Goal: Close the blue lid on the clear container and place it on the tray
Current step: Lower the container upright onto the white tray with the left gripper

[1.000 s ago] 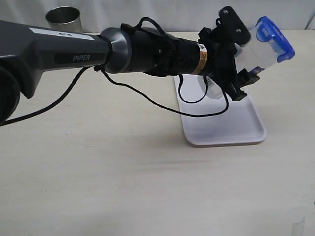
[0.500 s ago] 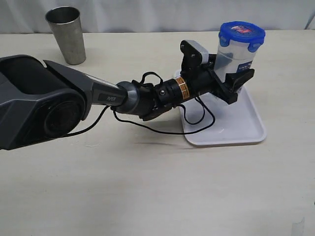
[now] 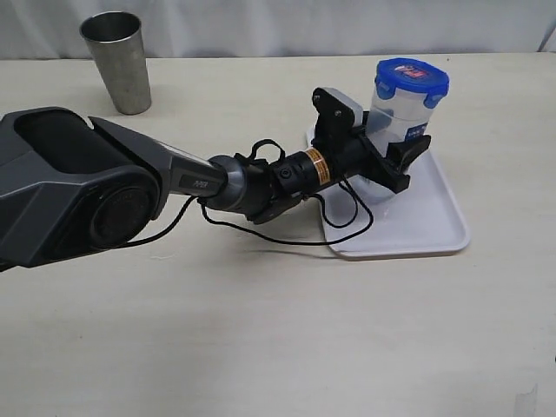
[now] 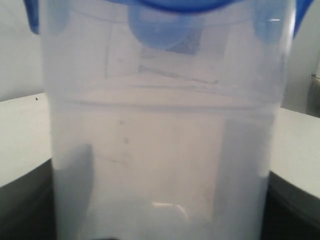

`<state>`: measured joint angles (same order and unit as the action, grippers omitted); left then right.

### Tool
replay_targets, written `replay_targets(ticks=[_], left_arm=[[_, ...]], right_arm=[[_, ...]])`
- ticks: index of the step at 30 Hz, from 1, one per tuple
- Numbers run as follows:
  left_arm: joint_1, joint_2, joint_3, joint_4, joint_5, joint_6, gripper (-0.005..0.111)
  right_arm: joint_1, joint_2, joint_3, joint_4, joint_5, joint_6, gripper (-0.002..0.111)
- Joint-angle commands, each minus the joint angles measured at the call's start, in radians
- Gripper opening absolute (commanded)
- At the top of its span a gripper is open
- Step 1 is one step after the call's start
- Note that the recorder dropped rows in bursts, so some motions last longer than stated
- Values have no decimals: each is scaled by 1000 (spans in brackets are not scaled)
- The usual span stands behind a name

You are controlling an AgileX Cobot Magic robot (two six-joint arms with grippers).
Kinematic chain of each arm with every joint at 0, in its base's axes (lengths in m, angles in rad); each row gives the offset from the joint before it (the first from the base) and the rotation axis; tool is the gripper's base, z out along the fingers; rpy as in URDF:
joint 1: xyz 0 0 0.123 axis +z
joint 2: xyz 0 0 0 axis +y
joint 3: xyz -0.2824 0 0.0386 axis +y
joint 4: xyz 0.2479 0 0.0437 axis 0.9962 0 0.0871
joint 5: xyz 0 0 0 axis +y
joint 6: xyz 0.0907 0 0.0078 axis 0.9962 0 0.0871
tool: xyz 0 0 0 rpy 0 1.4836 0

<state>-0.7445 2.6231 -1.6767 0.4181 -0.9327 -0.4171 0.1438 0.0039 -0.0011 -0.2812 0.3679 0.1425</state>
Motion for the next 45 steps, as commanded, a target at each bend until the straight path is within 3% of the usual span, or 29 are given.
replay_targets(ticks=[1, 5, 8, 14, 28, 31, 45], left_arm=[[1, -12, -13, -11, -37, 2, 40], [1, -12, -13, -11, -37, 2, 73], [1, -12, -13, -11, -19, 2, 81], [1, -12, -13, 12, 18, 2, 81], [60, -43, -11, 355, 90, -36, 81], [66, -43, -11, 366, 90, -83, 81], [140, -102, -11, 765, 157, -414, 81]], right_arm=[[-2, -4, 1, 3, 1, 2, 5], [-2, -4, 1, 3, 1, 2, 5], [-2, -4, 1, 3, 1, 2, 5], [-2, -4, 1, 3, 1, 2, 5], [-2, -4, 1, 3, 1, 2, 5], [-2, -4, 1, 3, 1, 2, 5], [-2, -4, 1, 3, 1, 2, 5]])
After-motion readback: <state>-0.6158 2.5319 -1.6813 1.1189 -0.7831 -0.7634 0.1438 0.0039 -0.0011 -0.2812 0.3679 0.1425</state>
